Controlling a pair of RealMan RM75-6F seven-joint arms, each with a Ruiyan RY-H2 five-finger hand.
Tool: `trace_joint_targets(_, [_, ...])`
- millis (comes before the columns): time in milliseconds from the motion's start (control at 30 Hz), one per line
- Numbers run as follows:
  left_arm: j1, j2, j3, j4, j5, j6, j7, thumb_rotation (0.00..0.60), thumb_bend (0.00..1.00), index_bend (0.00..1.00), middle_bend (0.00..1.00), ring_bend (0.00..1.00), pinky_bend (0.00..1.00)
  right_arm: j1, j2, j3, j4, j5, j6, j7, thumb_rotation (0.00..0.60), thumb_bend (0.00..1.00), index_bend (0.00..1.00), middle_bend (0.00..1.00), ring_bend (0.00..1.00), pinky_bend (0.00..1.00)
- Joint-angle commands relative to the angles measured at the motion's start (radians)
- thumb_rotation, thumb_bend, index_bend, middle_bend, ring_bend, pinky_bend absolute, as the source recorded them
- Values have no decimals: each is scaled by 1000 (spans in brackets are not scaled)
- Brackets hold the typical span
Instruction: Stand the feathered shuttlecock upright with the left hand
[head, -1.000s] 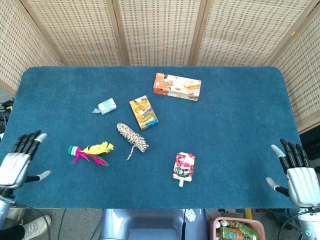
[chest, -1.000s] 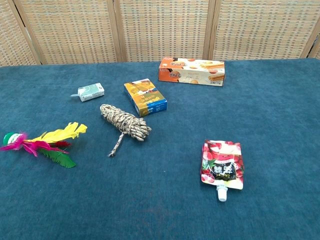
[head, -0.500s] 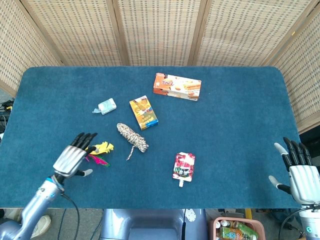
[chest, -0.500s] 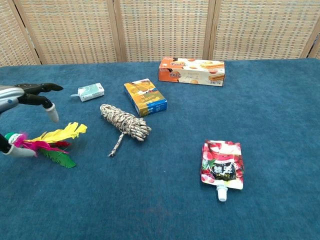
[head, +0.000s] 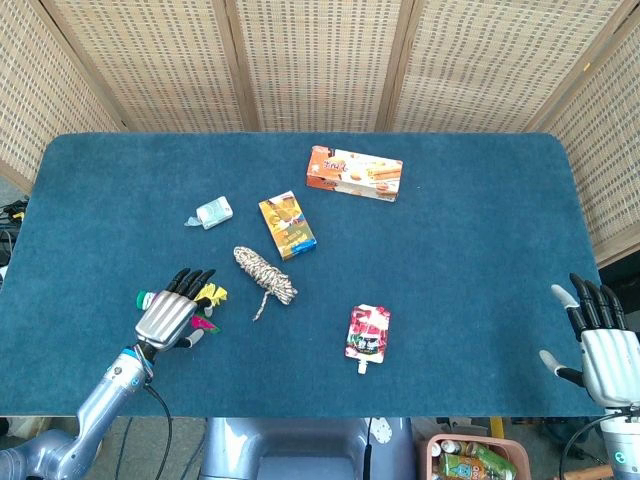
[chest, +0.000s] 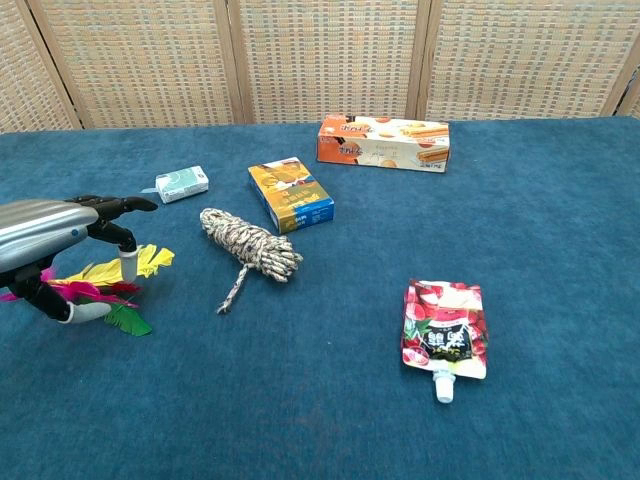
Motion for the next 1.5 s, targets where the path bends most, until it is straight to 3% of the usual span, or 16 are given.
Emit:
trace_joint_targets(33, [-2,-4,6,5,-4,-1,4,600,304,495,0,0,0,0,1,0,0,1,0,2,600,0,0,0,0,0])
trace_joint_targets(500, [-25,-38,11,42,-33,-7,11,600,315,526,0,0,0,2,5,-1,0,4,-7,16,600,0,0,0,0,0])
trace_joint_targets(833, [-34,-45,13,42,-59,-9,25,600,373,653,0,0,0,3,7,-1,0,5,-10,22,600,0,0,0,0,0])
trace_joint_targets(1100, [-31,-19,3,9,-64,22,6,600,400,678,0,0,0,2,8,-2,-1,4,-9,23,600,0,0,0,0,0])
trace_joint_targets(1367, [19,169,-59,-142,-15,118,-338,600,416,689,0,0,0,-2,12,-7,-8,-7,1,27,600,0,0,0,0,0])
trace_joint_targets(1500, [39,241,-77,-144,11,142,-539,600,431,696,0,0,0,-4,11,-9,-10,-12,6,24,600,0,0,0,0,0])
